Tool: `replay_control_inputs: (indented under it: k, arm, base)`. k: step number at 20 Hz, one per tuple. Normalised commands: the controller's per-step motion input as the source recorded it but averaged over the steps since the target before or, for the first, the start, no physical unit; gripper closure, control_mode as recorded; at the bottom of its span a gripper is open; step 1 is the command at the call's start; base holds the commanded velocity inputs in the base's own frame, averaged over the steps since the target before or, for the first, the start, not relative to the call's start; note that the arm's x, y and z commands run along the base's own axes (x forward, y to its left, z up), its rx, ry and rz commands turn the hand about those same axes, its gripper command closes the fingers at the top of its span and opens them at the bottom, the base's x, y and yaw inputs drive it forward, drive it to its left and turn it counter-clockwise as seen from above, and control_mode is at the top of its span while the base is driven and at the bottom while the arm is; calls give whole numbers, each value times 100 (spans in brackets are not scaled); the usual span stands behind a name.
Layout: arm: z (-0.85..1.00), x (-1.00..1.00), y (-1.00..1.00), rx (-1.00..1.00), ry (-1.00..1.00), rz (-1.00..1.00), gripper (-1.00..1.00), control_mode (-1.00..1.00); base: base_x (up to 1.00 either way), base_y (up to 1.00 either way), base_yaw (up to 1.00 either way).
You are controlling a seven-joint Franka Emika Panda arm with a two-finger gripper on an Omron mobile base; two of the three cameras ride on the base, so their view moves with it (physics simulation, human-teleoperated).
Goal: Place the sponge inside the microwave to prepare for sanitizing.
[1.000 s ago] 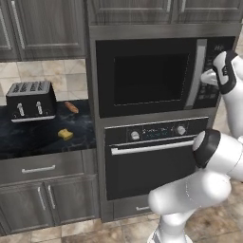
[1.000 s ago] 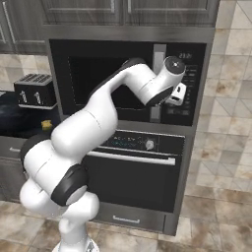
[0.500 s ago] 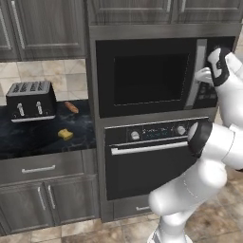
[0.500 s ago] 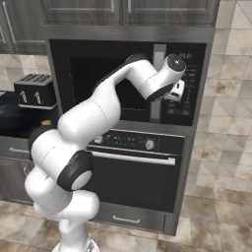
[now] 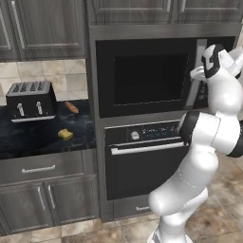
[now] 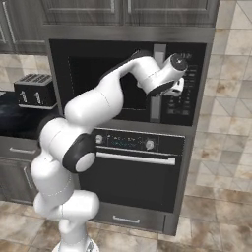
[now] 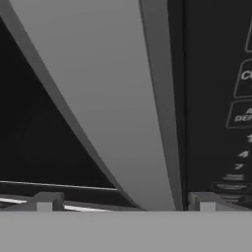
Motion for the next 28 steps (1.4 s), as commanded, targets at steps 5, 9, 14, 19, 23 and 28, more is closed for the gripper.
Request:
replay_control_inputs:
  k: [5, 9, 14, 19, 23, 28]
  arm:
    - [-6, 28, -12, 0, -4, 7, -100, -100]
    - [-10, 21, -9, 0, 0, 5, -100, -100]
    - [-10, 32, -1, 0, 0, 2, -100, -100]
    - [-11, 30, 9, 0, 0, 0, -100, -100]
    - [-16, 22, 24, 0, 0, 0, 100, -100]
    - [-16, 14, 32, 0, -1, -5, 100, -100]
  base:
    - [0, 0, 0]
    - [0, 0, 0]
    - [0, 0, 0]
    - [0, 0, 0]
    - [0, 0, 0]
    - [0, 0, 0]
